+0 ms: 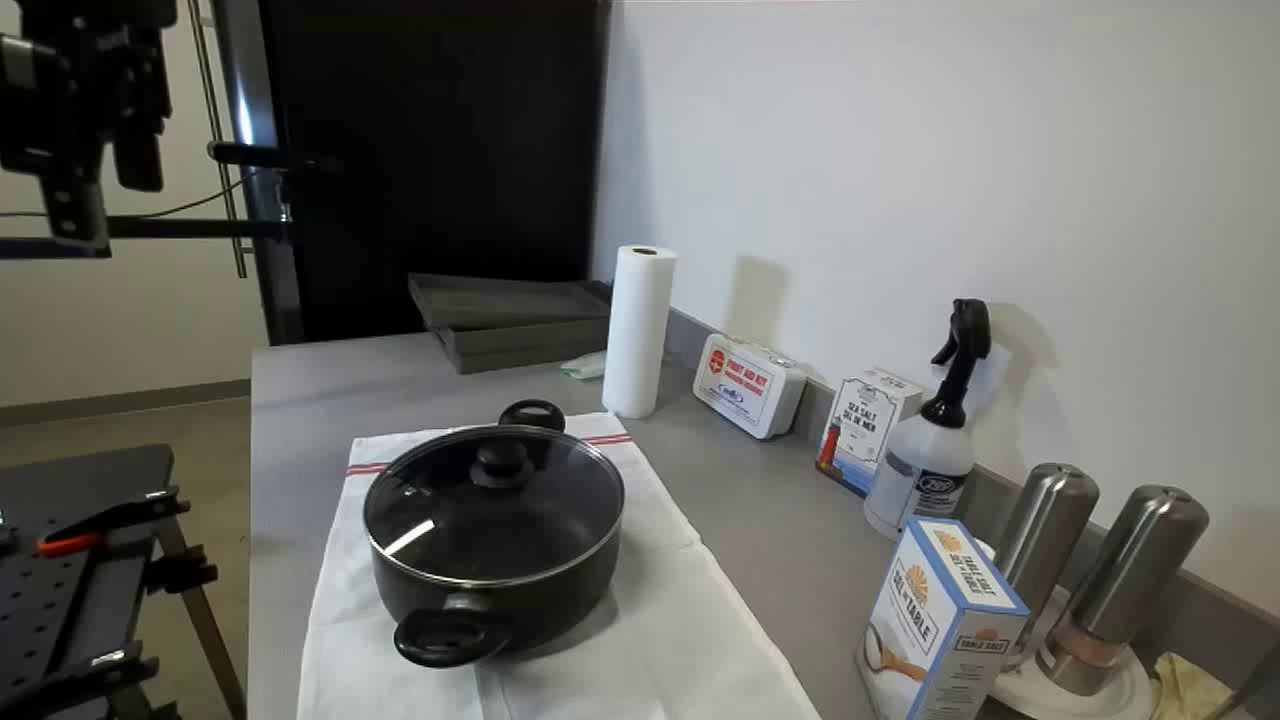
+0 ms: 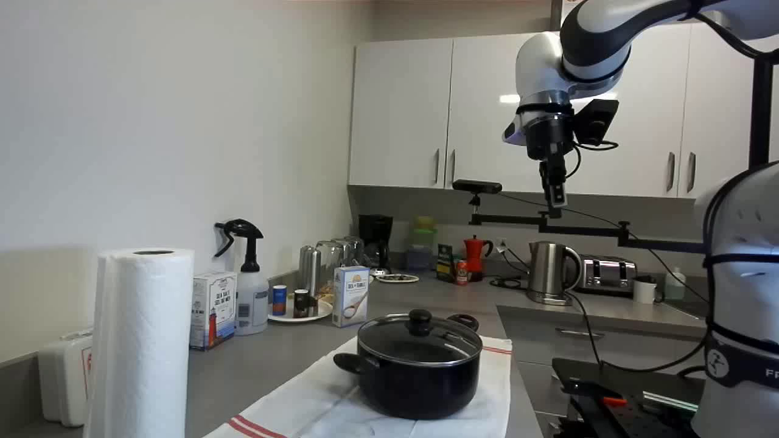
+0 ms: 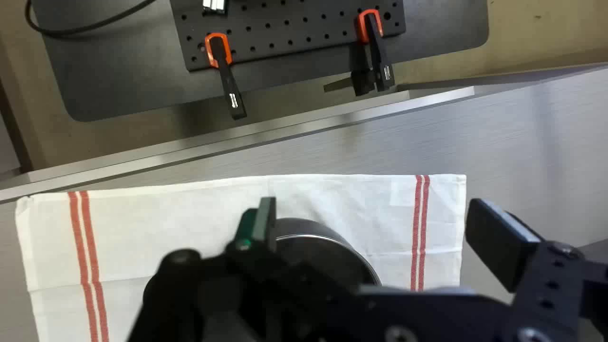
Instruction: Remove the lid from the pot
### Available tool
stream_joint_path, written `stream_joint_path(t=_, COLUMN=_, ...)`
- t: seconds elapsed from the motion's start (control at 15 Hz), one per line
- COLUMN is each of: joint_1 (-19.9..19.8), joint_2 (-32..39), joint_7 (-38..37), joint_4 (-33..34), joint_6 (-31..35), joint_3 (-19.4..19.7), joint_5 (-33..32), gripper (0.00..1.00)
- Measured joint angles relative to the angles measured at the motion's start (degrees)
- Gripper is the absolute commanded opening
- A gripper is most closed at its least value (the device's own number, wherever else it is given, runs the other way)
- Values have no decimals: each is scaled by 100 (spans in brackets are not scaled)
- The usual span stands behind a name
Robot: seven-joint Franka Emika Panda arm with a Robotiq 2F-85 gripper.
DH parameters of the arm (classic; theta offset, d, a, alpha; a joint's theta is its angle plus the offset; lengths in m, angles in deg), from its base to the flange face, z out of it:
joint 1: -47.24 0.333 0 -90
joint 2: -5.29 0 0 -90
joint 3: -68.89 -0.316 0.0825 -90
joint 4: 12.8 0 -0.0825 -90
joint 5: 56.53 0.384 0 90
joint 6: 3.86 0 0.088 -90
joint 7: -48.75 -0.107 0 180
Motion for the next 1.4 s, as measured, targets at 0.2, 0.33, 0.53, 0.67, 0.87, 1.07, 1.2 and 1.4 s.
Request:
stream_joint_path(t=0.2, joint_1=0, joint_2=0, joint_7=0, joint_4=0, joint_6=1, joint_3=0, joint_5=0, gripper=100)
stream_joint_path(t=0.33, joint_1=0, joint_2=0, joint_7=0, joint_4=0, joint_6=1, joint_3=0, joint_5=0, gripper=100)
stream_joint_path(t=0.53, joint_1=0, joint_2=0, joint_7=0, joint_4=0, joint_6=1, joint_3=0, joint_5=0, gripper=100)
stream_joint_path(t=0.67, joint_1=0, joint_2=0, joint_7=0, joint_4=0, joint_6=1, joint_3=0, joint_5=0, gripper=100)
stream_joint_path(t=0.87, joint_1=0, joint_2=0, joint_7=0, joint_4=0, joint_6=1, joint_3=0, joint_5=0, gripper=100)
stream_joint_path(t=1.07, joint_1=-1, joint_2=24, joint_7=0, joint_4=0, joint_6=18, joint_3=-11, joint_5=1, gripper=100)
stream_joint_path(t=1.2, joint_1=5, joint_2=111, joint_7=-6, joint_4=0, joint_6=120, joint_3=-65, joint_5=4, gripper=100)
stream_joint_path(t=1.4, joint_1=31, joint_2=399, joint_7=-35, joint_4=1, joint_6=513, joint_3=-212, joint_5=5, gripper=100)
